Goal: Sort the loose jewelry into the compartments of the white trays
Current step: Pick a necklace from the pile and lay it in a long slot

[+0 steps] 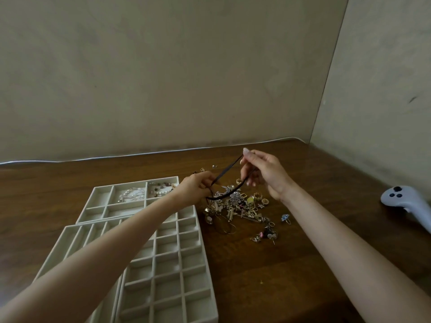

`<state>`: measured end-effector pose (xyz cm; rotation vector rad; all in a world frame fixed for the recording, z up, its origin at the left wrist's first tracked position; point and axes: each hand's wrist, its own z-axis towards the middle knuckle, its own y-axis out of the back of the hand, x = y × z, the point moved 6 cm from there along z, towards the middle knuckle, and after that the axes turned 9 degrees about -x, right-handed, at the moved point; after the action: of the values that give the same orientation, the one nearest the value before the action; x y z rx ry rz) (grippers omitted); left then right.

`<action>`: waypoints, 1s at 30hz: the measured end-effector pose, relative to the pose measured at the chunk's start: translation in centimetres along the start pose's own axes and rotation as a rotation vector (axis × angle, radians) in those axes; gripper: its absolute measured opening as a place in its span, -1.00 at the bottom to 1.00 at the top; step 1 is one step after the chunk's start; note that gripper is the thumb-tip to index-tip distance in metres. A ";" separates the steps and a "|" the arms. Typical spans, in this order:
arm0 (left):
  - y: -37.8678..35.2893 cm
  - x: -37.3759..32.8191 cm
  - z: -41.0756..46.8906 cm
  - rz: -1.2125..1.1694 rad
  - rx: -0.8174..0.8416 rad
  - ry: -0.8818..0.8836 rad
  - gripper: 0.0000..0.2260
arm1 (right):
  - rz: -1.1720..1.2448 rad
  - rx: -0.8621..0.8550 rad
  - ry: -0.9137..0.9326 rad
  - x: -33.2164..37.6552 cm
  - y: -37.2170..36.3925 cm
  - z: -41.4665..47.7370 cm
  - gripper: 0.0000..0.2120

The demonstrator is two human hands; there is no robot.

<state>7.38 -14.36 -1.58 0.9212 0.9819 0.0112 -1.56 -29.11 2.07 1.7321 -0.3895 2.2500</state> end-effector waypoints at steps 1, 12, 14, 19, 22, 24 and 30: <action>-0.2 -0.2 -0.2 -0.070 0.049 0.016 -0.81 | 0.022 -0.019 0.018 0.3 -0.1 0.1 -0.74; -0.2 -0.2 -1.4 -0.298 0.258 0.092 -0.84 | 0.147 -0.097 0.113 2.2 -0.3 1.4 -0.67; 0.4 -0.4 -1.0 -0.227 0.103 0.085 -0.88 | 0.162 -0.098 0.124 2.3 -0.4 1.7 -0.64; 2.6 0.1 -0.4 -0.330 -0.223 0.117 -0.81 | 0.180 -0.114 0.128 2.3 -0.2 2.0 -0.62; 3.9 -0.4 -0.3 -0.244 -0.362 0.037 -0.82 | 0.139 -0.121 0.115 1.9 0.0 2.1 -0.63; 4.5 -1.1 -0.2 -0.139 -0.418 -0.027 -0.83 | 0.110 -0.133 0.105 1.5 0.2 2.1 -0.64; 4.6 -3.3 -0.1 -0.277 -0.315 -0.080 -0.78 | -0.136 -0.115 0.050 -0.2 -0.4 2.1 -0.68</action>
<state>7.13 -12.67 3.85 0.4897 0.9931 -0.1018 0.47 -29.57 2.45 1.5923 -0.3707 2.1273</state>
